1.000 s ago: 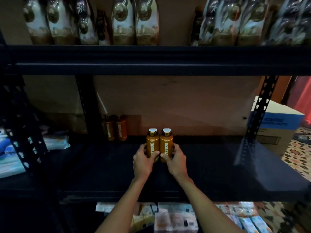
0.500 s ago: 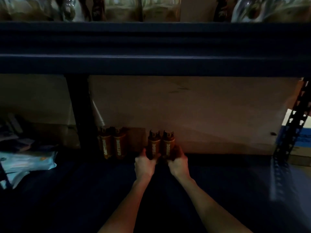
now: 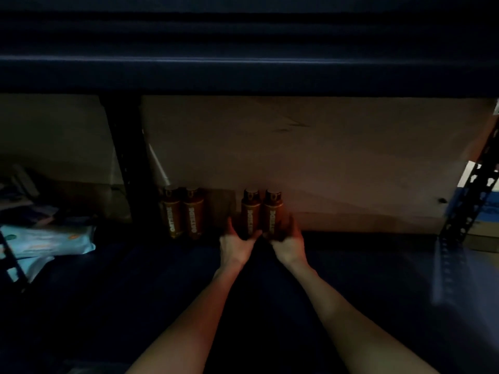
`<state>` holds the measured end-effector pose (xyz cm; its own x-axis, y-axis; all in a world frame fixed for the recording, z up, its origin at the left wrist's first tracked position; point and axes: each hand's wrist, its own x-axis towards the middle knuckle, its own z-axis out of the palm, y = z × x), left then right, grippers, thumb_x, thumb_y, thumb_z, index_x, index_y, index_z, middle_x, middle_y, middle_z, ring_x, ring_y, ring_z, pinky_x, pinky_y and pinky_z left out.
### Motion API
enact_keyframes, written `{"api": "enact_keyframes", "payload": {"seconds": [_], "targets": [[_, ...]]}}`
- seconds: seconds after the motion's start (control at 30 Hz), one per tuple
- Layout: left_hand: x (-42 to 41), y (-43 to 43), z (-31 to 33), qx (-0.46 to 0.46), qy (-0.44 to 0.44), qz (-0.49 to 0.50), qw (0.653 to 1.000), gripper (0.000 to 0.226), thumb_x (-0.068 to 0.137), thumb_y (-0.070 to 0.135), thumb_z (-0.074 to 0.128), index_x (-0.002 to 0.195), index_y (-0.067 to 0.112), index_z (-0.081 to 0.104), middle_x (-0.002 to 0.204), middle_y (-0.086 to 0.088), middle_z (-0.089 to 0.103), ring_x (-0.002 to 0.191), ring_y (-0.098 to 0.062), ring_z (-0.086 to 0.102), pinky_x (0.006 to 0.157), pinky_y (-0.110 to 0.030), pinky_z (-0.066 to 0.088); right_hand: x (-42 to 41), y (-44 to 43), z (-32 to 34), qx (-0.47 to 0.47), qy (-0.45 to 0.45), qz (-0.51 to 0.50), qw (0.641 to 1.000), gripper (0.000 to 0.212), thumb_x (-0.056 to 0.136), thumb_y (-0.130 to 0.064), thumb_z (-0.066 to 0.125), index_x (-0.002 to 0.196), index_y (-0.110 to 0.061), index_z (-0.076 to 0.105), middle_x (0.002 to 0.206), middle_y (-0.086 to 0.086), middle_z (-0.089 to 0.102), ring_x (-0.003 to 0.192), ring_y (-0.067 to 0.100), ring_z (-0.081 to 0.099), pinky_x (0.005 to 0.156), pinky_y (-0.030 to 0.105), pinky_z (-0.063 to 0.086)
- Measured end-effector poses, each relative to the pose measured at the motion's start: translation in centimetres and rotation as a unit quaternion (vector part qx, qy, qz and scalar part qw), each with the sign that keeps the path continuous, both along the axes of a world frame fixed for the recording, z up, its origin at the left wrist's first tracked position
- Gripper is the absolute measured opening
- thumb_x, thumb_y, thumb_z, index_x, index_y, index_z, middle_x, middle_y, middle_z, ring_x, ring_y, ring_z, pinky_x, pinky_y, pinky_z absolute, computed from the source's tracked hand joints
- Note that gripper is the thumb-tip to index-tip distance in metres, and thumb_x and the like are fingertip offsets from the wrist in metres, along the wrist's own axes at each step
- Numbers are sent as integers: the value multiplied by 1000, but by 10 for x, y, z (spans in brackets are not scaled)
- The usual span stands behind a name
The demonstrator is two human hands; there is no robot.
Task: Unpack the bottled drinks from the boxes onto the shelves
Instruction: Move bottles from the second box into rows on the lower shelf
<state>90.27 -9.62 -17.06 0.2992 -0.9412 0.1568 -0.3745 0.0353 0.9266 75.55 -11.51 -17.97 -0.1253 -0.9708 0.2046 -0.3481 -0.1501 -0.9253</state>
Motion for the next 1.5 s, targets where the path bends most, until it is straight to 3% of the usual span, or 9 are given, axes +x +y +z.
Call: {"api": "enact_keyframes", "payload": {"seconds": [0.07,0.2,0.63,0.83,0.97,1.17,1.27,1.4,1.5], "targets": [[1,17,2,-19,-9,9,1000,91,82,44,78,154,23,28,146,-8,50,134,-25,48,110,-35,37,-2,16,2,-7,24,-4,1000,95,78,-29,86,155,-19,32,148,8,47,137,24,46,116,42,40],[0,64,-4,5,-104,42,994,79,90,57,62,153,21,30,152,-5,41,138,-24,42,114,-49,36,-5,69,6,1,47,-21,999,79,92,-29,73,157,-15,29,151,9,38,142,25,37,114,31,31],[-27,195,-9,-102,-249,-15,963,54,100,45,49,147,18,41,140,-3,53,129,-21,50,108,-42,38,-11,211,6,-79,106,55,990,61,101,-15,57,157,-22,34,161,-2,32,148,12,29,114,19,21],[-41,254,-38,-210,-201,-25,956,34,99,33,50,127,16,59,122,2,63,112,-13,57,98,-38,45,-19,271,-16,-228,76,13,970,34,94,-1,62,127,-6,66,118,3,67,107,10,64,96,24,51],[-54,295,-83,-237,-202,-28,950,19,99,29,48,104,19,63,100,9,60,93,-8,54,83,-35,46,-22,308,-63,-253,71,-36,964,21,91,3,66,109,-5,72,101,1,68,92,6,65,84,16,50],[-65,335,-166,-142,-183,-81,969,17,99,27,49,103,19,64,98,9,61,91,-8,57,81,-33,49,-31,364,-140,-132,74,-32,988,14,95,-3,63,104,-11,71,97,-6,66,93,-9,58,83,3,41],[-62,349,-195,-36,-192,-152,969,20,100,24,52,103,17,71,98,5,69,87,-7,62,78,-25,51,-40,382,-183,-73,112,-20,991,15,97,-11,62,105,-12,74,100,-7,69,93,-3,61,86,10,47],[-50,344,-223,173,-255,-279,910,24,100,25,54,83,28,70,82,7,70,75,-9,66,75,-35,57,-54,397,-235,96,162,35,982,21,101,-28,58,99,-18,76,92,-8,70,80,3,64,78,26,55],[-44,343,-230,278,-317,-335,842,20,100,20,55,84,25,66,86,3,68,75,-8,65,70,-28,53,-64,408,-256,208,179,83,958,31,104,-34,52,89,-18,73,76,-4,68,62,4,59,63,34,53]]}}
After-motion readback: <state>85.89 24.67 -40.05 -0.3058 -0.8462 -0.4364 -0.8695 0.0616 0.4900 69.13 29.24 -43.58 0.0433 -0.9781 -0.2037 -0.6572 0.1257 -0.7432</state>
